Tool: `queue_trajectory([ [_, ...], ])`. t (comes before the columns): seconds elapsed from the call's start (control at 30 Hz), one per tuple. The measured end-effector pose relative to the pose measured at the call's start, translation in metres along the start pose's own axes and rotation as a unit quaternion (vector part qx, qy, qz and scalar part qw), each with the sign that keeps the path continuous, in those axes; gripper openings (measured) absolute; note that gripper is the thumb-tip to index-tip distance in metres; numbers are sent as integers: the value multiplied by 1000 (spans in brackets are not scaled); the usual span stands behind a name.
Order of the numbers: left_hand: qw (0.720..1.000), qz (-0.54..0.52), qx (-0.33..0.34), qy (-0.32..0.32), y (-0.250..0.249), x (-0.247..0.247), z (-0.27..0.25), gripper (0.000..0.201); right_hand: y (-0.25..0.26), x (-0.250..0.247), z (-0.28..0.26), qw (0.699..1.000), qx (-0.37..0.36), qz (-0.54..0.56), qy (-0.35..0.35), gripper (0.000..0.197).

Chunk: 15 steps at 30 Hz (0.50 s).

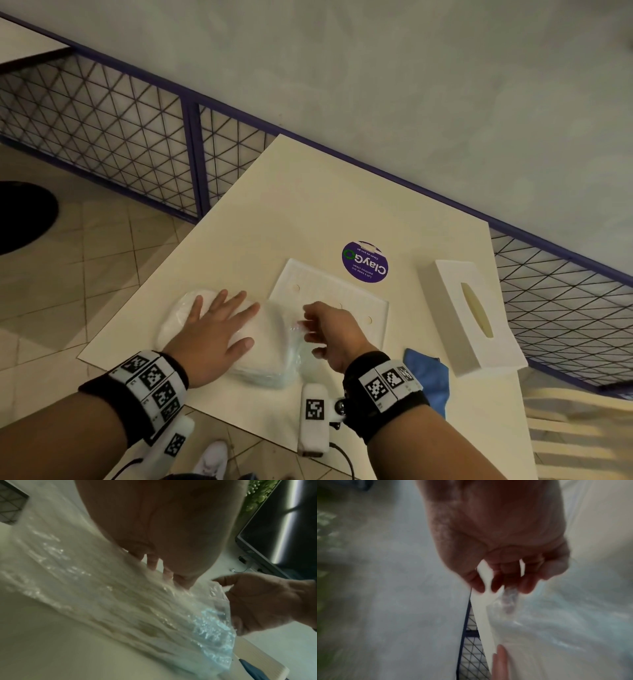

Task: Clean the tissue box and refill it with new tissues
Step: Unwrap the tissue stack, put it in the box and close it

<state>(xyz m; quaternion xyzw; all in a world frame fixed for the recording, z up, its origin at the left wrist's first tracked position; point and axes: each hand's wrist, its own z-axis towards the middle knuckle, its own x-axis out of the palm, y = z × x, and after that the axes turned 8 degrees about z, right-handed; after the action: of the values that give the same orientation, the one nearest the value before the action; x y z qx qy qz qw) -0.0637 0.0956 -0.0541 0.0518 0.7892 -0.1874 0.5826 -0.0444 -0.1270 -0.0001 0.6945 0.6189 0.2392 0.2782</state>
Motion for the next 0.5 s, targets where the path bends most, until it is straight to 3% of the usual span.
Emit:
queue_trajectory([
  [0.1, 1000, -6, -4, -5, 2, 5, -2, 86, -4, -6, -2, 994, 106, -5, 28, 9],
  [0.17, 1000, -21, -2, -9, 3, 6, -2, 85, -7, -6, -5, 988, 118, -52, 81, 17],
  [0.23, 1000, -29, 2, -10, 4, 7, -3, 85, -6, -3, -10, 988, 75, -95, 100, 20],
  [0.4, 998, -53, 14, -26, 7, 9, -5, 80, -6, 0, -5, 981, -109, -150, 53, 27],
  [0.5, 996, -73, 25, -44, 9, 11, -7, 77, -10, 0, 5, 933, -193, -296, 58, 42],
])
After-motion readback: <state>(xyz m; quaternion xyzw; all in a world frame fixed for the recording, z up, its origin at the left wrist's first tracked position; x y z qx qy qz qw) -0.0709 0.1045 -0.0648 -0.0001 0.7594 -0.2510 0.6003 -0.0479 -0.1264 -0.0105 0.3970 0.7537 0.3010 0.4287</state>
